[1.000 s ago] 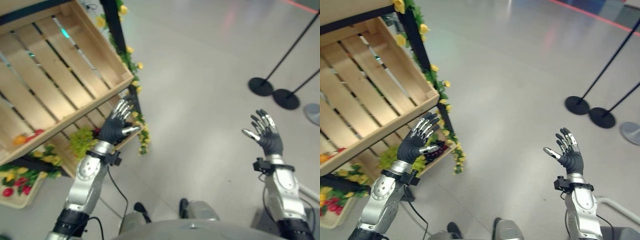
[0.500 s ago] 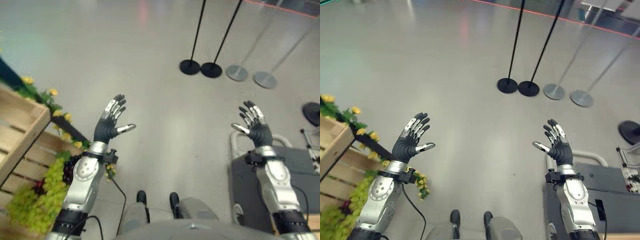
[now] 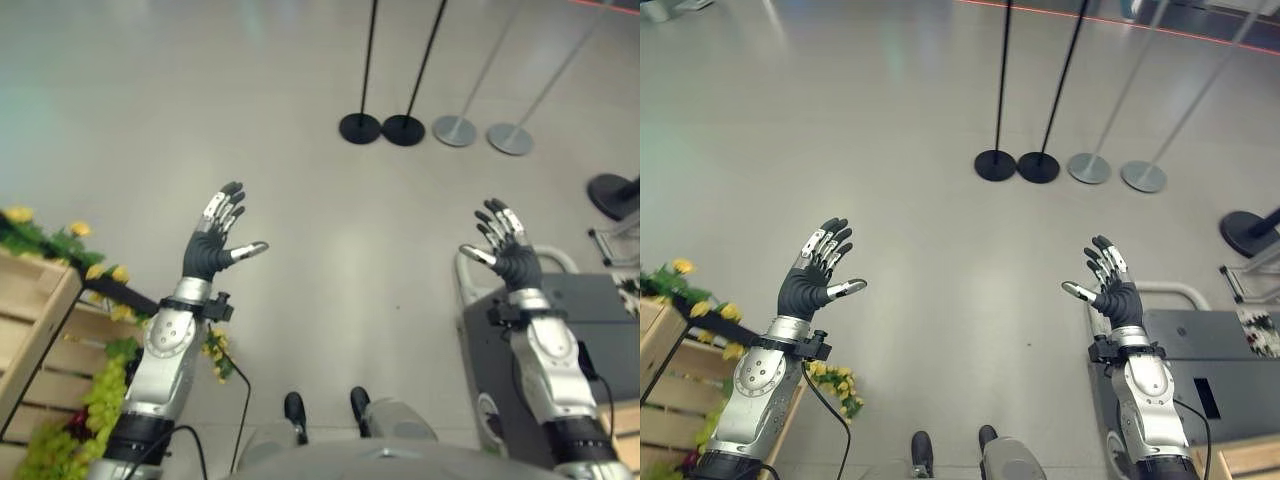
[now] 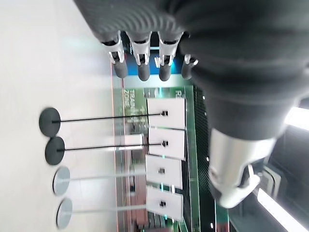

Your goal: Pick up the fruits from the basket on one side to the basket on the other side

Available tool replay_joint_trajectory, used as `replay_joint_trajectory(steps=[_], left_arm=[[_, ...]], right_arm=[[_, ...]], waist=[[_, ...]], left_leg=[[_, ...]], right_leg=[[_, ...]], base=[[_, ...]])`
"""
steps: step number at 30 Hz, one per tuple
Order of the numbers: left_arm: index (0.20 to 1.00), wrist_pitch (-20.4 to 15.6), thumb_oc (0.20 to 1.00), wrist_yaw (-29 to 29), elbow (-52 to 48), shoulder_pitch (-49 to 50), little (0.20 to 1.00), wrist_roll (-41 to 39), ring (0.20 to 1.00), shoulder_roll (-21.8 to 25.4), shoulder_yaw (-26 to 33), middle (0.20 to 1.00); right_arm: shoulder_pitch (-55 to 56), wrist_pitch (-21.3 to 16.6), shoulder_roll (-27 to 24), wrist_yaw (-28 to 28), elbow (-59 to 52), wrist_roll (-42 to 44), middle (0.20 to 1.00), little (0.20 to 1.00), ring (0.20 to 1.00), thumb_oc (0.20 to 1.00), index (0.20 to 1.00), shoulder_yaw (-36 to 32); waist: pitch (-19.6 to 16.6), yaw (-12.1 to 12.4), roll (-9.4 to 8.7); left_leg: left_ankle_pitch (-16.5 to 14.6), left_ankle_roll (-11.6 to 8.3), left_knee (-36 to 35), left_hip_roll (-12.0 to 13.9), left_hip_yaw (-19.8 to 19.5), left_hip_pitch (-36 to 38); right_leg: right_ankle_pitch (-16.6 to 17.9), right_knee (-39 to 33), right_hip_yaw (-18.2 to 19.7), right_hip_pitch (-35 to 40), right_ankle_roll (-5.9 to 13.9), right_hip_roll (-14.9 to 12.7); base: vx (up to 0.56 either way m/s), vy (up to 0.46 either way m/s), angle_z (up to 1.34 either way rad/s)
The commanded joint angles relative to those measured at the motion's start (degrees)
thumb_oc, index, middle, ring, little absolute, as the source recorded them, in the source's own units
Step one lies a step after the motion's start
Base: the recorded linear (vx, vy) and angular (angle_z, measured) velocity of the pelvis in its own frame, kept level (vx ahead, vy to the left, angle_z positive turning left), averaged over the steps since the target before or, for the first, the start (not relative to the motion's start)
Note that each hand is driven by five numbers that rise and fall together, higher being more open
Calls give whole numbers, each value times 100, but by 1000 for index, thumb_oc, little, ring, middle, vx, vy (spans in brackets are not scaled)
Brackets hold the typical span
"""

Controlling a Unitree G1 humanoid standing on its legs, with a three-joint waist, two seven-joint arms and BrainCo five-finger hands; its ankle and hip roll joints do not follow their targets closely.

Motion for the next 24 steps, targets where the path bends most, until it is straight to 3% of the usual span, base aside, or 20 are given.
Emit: replay_joint_trajectory(steps=[1, 2, 4, 7, 8, 9, 11, 12, 13, 14, 15, 16, 17, 18, 19, 20, 22, 23, 24], left_arm=[[1000, -407, 1000, 190, -198, -128, 1000, 231, 1000, -11, 124, 1000], [1000, -423, 1000, 246, -194, -142, 1000, 265, 1000, -7, 135, 1000], [1000, -406, 1000, 434, -245, -215, 1000, 366, 1000, 34, 217, 1000], [1000, -414, 1000, 583, -301, -255, 1000, 483, 1000, 40, 365, 1000], [1000, -405, 1000, 600, -309, -247, 1000, 499, 1000, 40, 391, 1000], [1000, -390, 1000, 644, -305, -251, 1000, 528, 1000, 35, 405, 1000], [1000, -390, 1000, 649, -304, -249, 1000, 533, 1000, 34, 402, 1000], [1000, -405, 1000, 730, -259, -227, 1000, 543, 1000, -36, 451, 1000], [1000, -405, 1000, 730, -259, -227, 1000, 543, 1000, -36, 451, 1000], [1000, -423, 1000, 800, -195, -262, 1000, 520, 1000, -87, 451, 1000], [1000, -426, 1000, 832, -104, -287, 1000, 438, 1000, -133, 432, 1000], [1000, -429, 1000, 831, -101, -285, 1000, 437, 1000, -134, 429, 1000], [1000, -407, 1000, 911, -45, -362, 1000, 471, 1000, -166, 388, 1000], [1000, -411, 1000, 917, -33, -374, 1000, 474, 1000, -166, 387, 1000], [1000, -406, 1000, 955, 26, -446, 1000, 438, 1000, -211, 330, 1000], [1000, -409, 1000, 958, 34, -455, 1000, 442, 1000, -212, 325, 1000], [1000, -406, 1000, 1078, 75, -506, 1000, 514, 1000, -255, 254, 1000], [1000, -402, 1000, 1141, 64, -466, 1000, 505, 1000, -306, 236, 1000], [1000, -403, 1000, 1143, 64, -469, 1000, 507, 1000, -305, 238, 1000]], right_arm=[[-127, -275, -117, -131, -198, -140, 1000, 1000, 1000, 1000, 1000, -340], [-128, -292, -105, -127, -201, -125, 1000, 1000, 1000, 1000, 1000, -340], [-205, -324, -82, -260, -232, -192, 1000, 1000, 1000, 1000, 1000, -292], [-314, -288, -122, -302, -255, -255, 1000, 1000, 1000, 1000, 1000, -178], [-335, -274, -143, -289, -261, -263, 1000, 1000, 1000, 1000, 1000, -152], [-352, -257, -158, -288, -262, -257, 1000, 1000, 1000, 1000, 1000, -134], [-348, -254, -159, -289, -264, -257, 1000, 1000, 1000, 1000, 1000, -132], [-312, -251, -193, -299, -249, -198, 1000, 1000, 1000, 1000, 1000, -157], [-312, -251, -193, -299, -249, -198, 1000, 1000, 1000, 1000, 1000, -157], [-299, -271, -217, -307, -278, -196, 1000, 1000, 1000, 1000, 1000, -169], [-254, -283, -337, -267, -402, -33, 1000, 1000, 1000, 1000, 1000, -227], [-246, -280, -340, -262, -408, -24, 1000, 1000, 1000, 1000, 1000, -230], [-271, -332, -385, -290, -434, 48, 1000, 1000, 1000, 1000, 1000, -233], [-275, -332, -386, -291, -436, 51, 1000, 1000, 1000, 1000, 1000, -232], [-286, -353, -472, -300, -492, 65, 1000, 1000, 1000, 1000, 1000, -213], [-285, -351, -472, -302, -496, 65, 1000, 1000, 1000, 1000, 1000, -218], [-358, -369, -530, -345, -489, 135, 1000, 1000, 1000, 1000, 1000, -177], [-402, -345, -545, -379, -436, 148, 1000, 1000, 1000, 1000, 1000, -102], [-406, -345, -544, -379, -435, 149, 1000, 1000, 1000, 1000, 1000, -101]], waist=[[-80, -53, 41], [-41, -82, 42], [65, 181, 125], [17, 338, 146], [-14, 377, 142], [-80, 396, 122], [-75, 402, 121], [-250, 319, 58], [-250, 319, 58], [-287, 294, 82], [-342, 153, 74], [-339, 165, 82], [-323, 93, 8], [-306, 108, 20], [-236, 124, -41], [-215, 137, -26], [-70, 216, -105], [-26, 317, -135], [-41, 314, -151]], left_leg=[[-554, 27, 425, 9, 70, -41], [-579, 36, 426, 10, 120, -7], [-549, -32, 409, 195, 486, 6], [-597, -37, 395, 311, 967, 130], [-592, -38, 358, 333, 1079, 161], [-713, -72, 317, 317, 1093, 247], [-727, -73, 315, 314, 1099, 266], [-715, -133, 311, 400, 1373, 328], [-715, -133, 311, 400, 1373, 328], [-733, -170, 412, 499, 1414, 329], [-808, -282, 809, 812, 1631, 349], [-829, -297, 855, 840, 1639, 339], [-752, -475, 1584, 1171, 1778, 195], [-773, -512, 1670, 1230, 1779, 173], [-346, -750, 2490, 1613, 1691, -9], [-346, -795, 2561, 1672, 1674, -24], [102, -797, 3176, 1805, 1412, -234], [64, -741, 3266, 1464, 770, -500], [101, -722, 3234, 1442, 782, -513]], right_leg=[[146, 342, 168, -340, 713, -201], [164, 433, 94, -408, 734, -224], [208, 735, -1897, -686, 589, -931], [20, 1240, -3512, -545, 415, -1442], [12, 1322, -3780, -510, 429, -1472], [-111, 1313, -3863, -408, 545, -1472], [-124, 1321, -3855, -397, 555, -1474], [-32, 503, -3470, -178, 543, -1088], [-32, 503, -3470, -178, 543, -1088], [-30, 422, -3254, -201, 504, -940], [-62, 172, -3063, -99, 383, -756], [-58, 155, -3057, -88, 371, -735], [-132, -15, -2923, 79, 221, -564], [-132, -34, -2916, 94, 195, -524], [-233, -206, -2732, 353, -4, -294], [-231, -229, -2730, 378, -34, -249], [-121, -348, -2496, 491, -283, -78], [-119, -462, -2171, 574, -334, 10], [-87, -484, -2169, 556, -334, -8]], base=[[-26, 66, -51], [-106, 18, -72], [-143, 36, -133], [-36, 2, -131], [85, -54, -81], [94, -41, -80], [97, -123, -72], [96, -226, -67], [159, -303, -82], [193, -310, -55], [193, -317, -81], [224, -463, -107], [93, -248, -81], [190, -448, -77], [93, -246, -63], [134, -285, -70], [-30, -157, -88], [-73, -96, -94], [28, -17, -91]])
